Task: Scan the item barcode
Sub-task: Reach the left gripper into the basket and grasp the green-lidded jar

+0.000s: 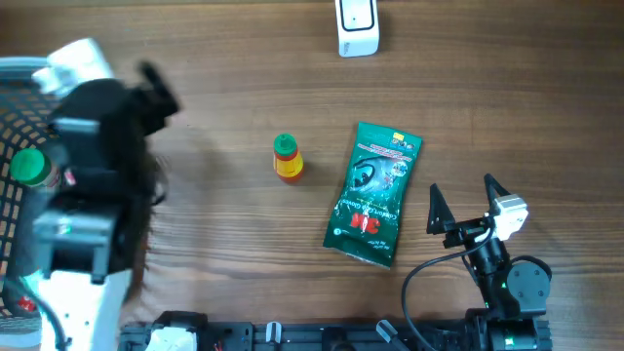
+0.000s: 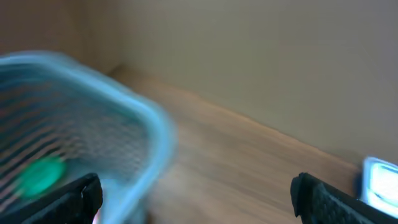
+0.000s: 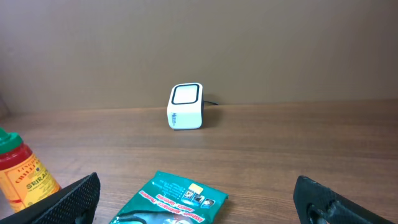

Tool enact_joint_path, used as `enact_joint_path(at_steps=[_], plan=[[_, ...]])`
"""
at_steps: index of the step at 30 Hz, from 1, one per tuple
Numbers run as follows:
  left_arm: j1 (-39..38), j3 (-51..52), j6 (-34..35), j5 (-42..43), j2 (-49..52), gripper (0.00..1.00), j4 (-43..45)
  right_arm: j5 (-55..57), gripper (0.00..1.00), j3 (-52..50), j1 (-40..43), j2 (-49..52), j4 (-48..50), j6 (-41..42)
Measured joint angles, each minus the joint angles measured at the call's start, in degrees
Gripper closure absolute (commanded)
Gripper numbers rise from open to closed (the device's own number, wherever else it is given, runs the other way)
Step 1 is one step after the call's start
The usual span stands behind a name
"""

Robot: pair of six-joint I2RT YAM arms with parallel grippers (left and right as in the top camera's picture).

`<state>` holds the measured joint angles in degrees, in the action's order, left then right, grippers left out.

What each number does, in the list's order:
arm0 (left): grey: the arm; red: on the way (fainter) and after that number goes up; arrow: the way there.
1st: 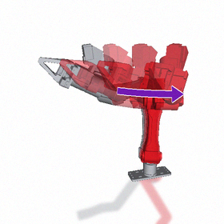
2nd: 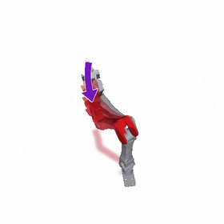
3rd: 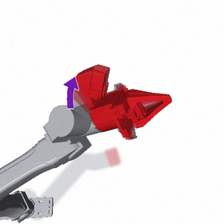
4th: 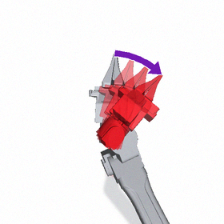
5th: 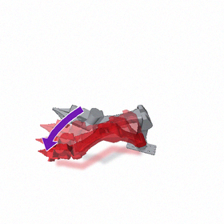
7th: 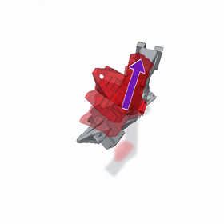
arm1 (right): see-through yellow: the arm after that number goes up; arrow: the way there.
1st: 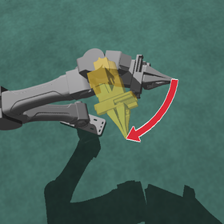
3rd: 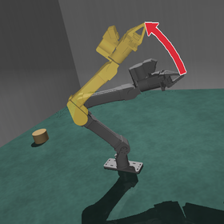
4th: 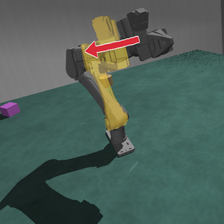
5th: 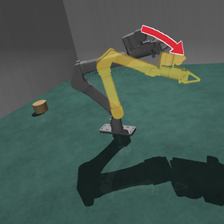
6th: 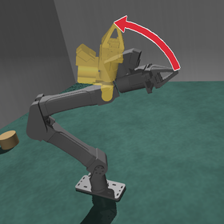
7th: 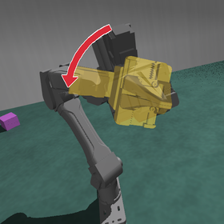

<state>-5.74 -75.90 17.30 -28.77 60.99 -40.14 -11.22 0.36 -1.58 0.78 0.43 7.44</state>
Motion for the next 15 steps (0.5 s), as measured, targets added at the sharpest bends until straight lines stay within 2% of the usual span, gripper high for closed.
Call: enact_joint_path(at_steps=[3,6,9,13,15], plan=[[12.04,-0.11,5.62,0.98,0.42,0.0,-4.5,0.02,0.01,0.0,0.0,0.0,0.0,0.0],[22.58,-0.11,10.99,3.98,2.6,0.0,-5.42,0.15,0.0,0.0,0.0,0.02,0.0,0.0],[33.64,-0.11,19.47,7.67,6.82,0.0,-6.56,0.15,0.0,0.0,0.0,0.0,0.0,0.0],[41.33,-0.15,29.68,9.05,13.6,0.0,-7.93,0.15,0.0,0.0,0.0,0.0,0.0,0.0],[42.4,-0.15,32.2,9.29,17.49,0.0,-7.89,0.15,0.0,0.0,0.0,0.0,0.0,0.0]])
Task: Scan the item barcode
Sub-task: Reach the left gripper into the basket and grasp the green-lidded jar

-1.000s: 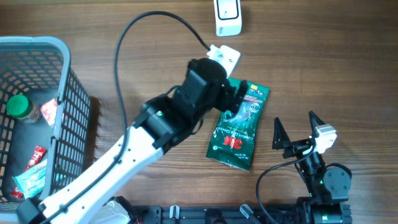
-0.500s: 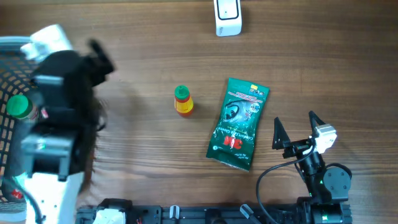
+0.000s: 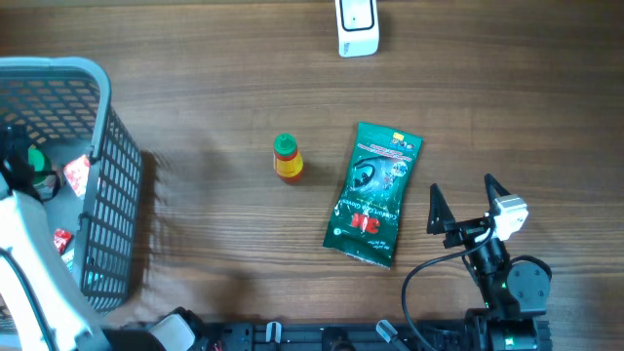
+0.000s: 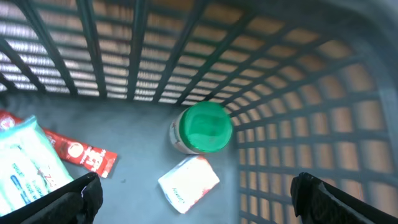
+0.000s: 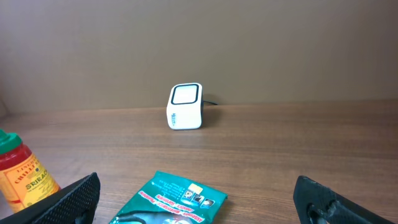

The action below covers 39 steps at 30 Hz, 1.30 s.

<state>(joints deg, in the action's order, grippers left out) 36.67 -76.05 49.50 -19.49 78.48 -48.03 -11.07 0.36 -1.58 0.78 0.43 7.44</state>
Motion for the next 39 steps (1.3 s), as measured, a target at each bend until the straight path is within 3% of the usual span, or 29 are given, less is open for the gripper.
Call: enact_joint_path(at_steps=[9,18,33,39], plan=[[0.2,0.0,1.84,0.52,16.87,0.0,5.97,0.0,0.0,0.0,0.0,0.02,0.0,0.0],[0.2,0.0,-9.88,-0.31,22.64,0.0,15.69,0.0,0.0,0.0,0.0,0.0,0.0,0.0],[0.22,0.0,-20.57,-1.2,29.97,0.0,23.52,0.0,0.0,0.0,0.0,0.0,0.0,0.0],[0.22,0.0,-21.75,-1.18,31.56,0.19,23.41,0.0,0.0,0.0,0.0,0.0,0.0,0.0]])
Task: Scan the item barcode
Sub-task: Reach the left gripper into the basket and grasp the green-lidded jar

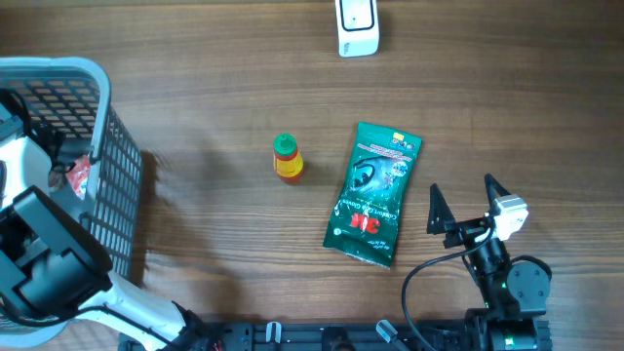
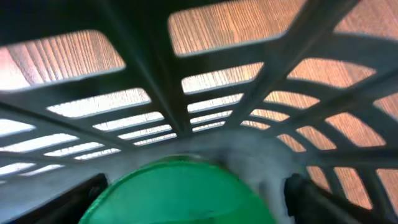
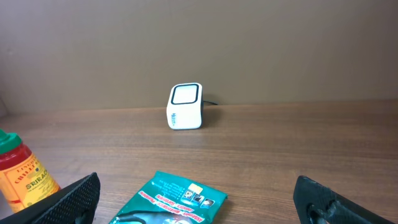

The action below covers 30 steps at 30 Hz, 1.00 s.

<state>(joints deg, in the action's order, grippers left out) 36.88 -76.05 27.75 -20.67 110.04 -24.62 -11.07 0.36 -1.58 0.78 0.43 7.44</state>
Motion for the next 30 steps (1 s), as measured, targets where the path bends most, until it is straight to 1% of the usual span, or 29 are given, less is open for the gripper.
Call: enact_joint_path(at_steps=[4,7,11,15,19,21,25,26,28,30], plan=[[0.0,0.0,-0.42,0.0,0.02,0.27,-1.29,0.0,0.0,0.0,0.0,0.0,0.0,0.0],[0.0,0.0,-1.01,0.02,0.02,0.29,-1.95,0.0,0.0,0.0,0.0,0.02,0.0,0.0],[0.02,0.02,-3.1,0.28,-0.98,0.29,-2.34,0.0,0.0,0.0,0.0,0.02,0.0,0.0],[0.04,0.02,-3.72,0.61,-8.41,0.29,-2.21,0.0,0.0,0.0,0.0,0.02,0.0,0.0],[0.04,0.02,-3.74,1.62,-19.5,0.29,-1.95,0.0,0.0,0.0,0.0,0.02,0.0,0.0],[0.17,0.02,-3.63,4.39,-24.57,0.32,-2.01,0.0,0.0,0.0,0.0,0.02,0.0,0.0],[0.24,0.02,-2.54,11.85,-32.76,0.33,-2.05,0.0,0.0,0.0,0.0,0.0,0.0,0.0],[-0.04,0.02,-1.84,15.02,-35.89,0.32,-1.79,0.0,0.0,0.0,0.0,0.0,0.0,0.0],[-1.14,0.02,-1.29,19.76,-40.09,0.32,-0.59,0.0,0.0,0.0,0.0,0.0,0.0,0.0],[-3.87,0.02,-0.87,24.3,-43.69,0.32,0.31,0.0,0.0,0.0,0.0,0.0,0.0,0.0]])
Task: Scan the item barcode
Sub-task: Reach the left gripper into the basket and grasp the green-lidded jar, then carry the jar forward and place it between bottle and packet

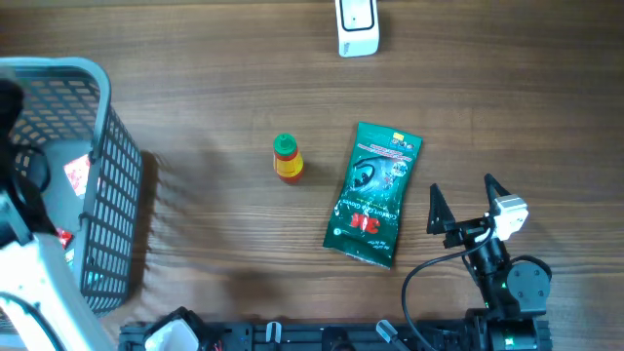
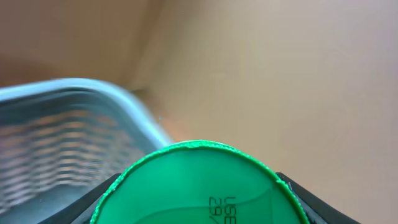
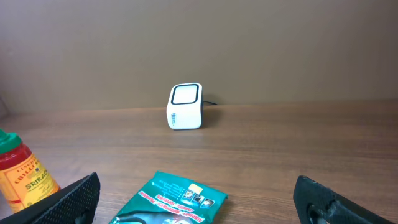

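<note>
A green-lidded jar (image 2: pixel 199 186) fills the bottom of the left wrist view, and my left gripper (image 2: pixel 199 208) is shut on it, with black fingers (image 2: pixel 99 205) at both sides of the lid. It is held above the rim of the grey basket (image 2: pixel 93 93). The overhead view shows only the left arm (image 1: pixel 24 263) at the basket (image 1: pixel 93 73), and the jar is hidden there. The white scanner (image 1: pixel 357 26) stands at the far edge and also shows as the scanner (image 3: pixel 185 107). My right gripper (image 1: pixel 464 200) rests open at the front right.
A green pouch (image 1: pixel 375 192) lies flat in the middle, just ahead of the right gripper. A small red sauce bottle (image 1: pixel 286 158) with a green cap stands left of it. Red-and-white packets (image 1: pixel 76 174) lie in the basket.
My left gripper was down inside the basket with the green lid close between its fingers. Now it is shut on the jar and higher, with the basket rim below it. The right arm has not moved.
My left arm was over the basket with the gripper open. Then the wrist looked down at the green-lidded jar on the basket floor. Then the gripper was low around the lid. Now it holds the jar up above the rim.
</note>
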Tool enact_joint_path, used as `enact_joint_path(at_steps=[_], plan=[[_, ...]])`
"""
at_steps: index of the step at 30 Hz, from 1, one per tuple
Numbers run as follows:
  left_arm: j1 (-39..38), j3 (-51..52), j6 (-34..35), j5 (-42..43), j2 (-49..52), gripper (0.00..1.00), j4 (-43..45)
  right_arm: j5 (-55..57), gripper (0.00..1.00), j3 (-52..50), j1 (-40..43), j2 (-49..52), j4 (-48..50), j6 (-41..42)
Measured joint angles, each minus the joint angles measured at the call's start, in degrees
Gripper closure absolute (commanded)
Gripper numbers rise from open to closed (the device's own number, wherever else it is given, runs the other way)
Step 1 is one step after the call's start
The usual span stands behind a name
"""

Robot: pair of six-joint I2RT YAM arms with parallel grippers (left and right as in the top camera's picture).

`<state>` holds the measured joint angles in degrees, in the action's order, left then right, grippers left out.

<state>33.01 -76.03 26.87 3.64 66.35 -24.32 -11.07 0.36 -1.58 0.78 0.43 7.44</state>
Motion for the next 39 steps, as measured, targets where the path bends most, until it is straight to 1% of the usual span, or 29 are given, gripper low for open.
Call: enact_joint_path(at_steps=[2,4,5,7,9,11,13,15,17,20,23,25,26,29,33,36,39], plan=[[-3.82,0.0,0.09,3.72,-2.8,0.32,0.2,0.0,0.0,0.0,0.0,0.02,0.0,0.0],[-10.47,0.0,0.22,6.47,-4.81,0.32,0.13,0.0,0.0,0.0,0.0,0.0,0.0,0.0],[-13.27,0.0,0.22,6.84,-5.07,0.32,0.11,0.0,0.0,0.0,0.0,0.02,0.02,0.0],[-21.42,0.0,0.2,8.22,-4.98,0.32,-0.13,0.0,0.0,0.0,0.0,0.0,0.0,0.0],[-26.8,0.0,-0.79,7.91,-4.83,0.31,-0.02,0.02,0.0,0.0,-0.04,0.0,0.0,0.0],[-35.32,0.0,-3.89,8.66,-4.04,0.32,-0.07,0.02,0.0,0.0,-0.04,0.0,0.0,0.0],[-41.2,0.0,-7.93,9.11,-2.67,0.31,-0.72,0.02,0.0,0.0,-0.04,0.0,0.0,0.0],[-44.87,0.0,-12.04,8.22,-1.66,0.31,-3.15,0.02,0.0,0.0,-0.04,0.0,0.02,0.0],[-48.68,0.0,-16.17,4.7,-0.83,0.31,-7.93,0.02,0.0,0.0,-0.04,0.0,0.0,0.0],[-50.56,0.0,-19.3,-3.08,-0.55,0.32,-15.06,0.02,0.0,0.0,-0.04,0.0,-0.02,0.0],[-50.56,0.0,-20.44,-8.0,-0.55,0.36,-23.23,0.02,0.0,0.0,-0.04,0.0,0.0,0.0],[-50.56,0.0,-20.35,-9.75,-0.55,0.37,-28.94,0.02,0.0,0.0,-0.04,0.0,0.0,0.0],[-50.56,0.0,-19.78,-10.03,-0.46,0.39,-31.56,0.02,0.0,0.0,-0.04,0.0,0.0,0.0],[-50.6,0.0,-17.64,-9.7,0.28,0.41,-38.16,0.02,0.0,0.0,-0.04,0.0,0.0,0.0],[-51.21,2.75,-16.63,-5.97,0.61,0.41,-38.32,0.02,0.0,0.0,-0.04,0.0,0.02,0.0],[-54.29,8.41,-15.96,-1.86,0.81,0.41,-35.01,0.02,0.0,0.0,-0.04,0.0,0.0,0.0],[-58.64,13.97,-14.51,-0.33,1.01,0.41,-30.12,0.02,0.0,0.0,-0.04,0.0,0.0,0.0]])
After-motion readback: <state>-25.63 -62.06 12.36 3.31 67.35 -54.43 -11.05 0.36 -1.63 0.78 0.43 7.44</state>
